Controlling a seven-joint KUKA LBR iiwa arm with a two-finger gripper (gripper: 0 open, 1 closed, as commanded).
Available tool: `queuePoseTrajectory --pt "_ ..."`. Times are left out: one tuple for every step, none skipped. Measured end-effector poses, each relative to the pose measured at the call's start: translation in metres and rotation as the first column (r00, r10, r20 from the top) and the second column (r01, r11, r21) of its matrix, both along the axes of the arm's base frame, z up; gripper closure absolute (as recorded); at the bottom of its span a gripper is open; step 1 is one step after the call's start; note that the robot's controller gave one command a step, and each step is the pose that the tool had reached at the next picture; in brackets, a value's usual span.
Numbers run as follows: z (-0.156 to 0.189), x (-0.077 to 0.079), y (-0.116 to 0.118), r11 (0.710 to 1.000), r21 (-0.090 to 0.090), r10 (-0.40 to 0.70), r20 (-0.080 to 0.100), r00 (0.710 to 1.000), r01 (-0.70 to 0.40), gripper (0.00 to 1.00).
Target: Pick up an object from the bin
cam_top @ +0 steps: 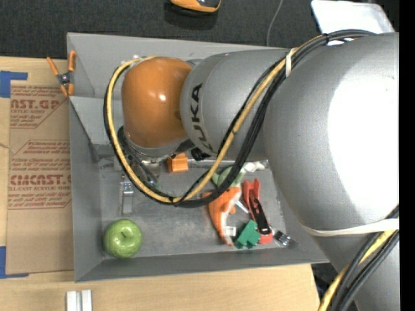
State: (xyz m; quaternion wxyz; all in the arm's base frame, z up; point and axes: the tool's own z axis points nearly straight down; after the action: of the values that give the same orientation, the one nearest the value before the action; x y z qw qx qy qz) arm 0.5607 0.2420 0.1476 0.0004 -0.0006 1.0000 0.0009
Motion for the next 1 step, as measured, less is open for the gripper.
queuePoseTrajectory --pt "0.0179 0.0181 -0.0268 0.991 0.001 -0.131 -0.003 0.991 0.131 0.00"
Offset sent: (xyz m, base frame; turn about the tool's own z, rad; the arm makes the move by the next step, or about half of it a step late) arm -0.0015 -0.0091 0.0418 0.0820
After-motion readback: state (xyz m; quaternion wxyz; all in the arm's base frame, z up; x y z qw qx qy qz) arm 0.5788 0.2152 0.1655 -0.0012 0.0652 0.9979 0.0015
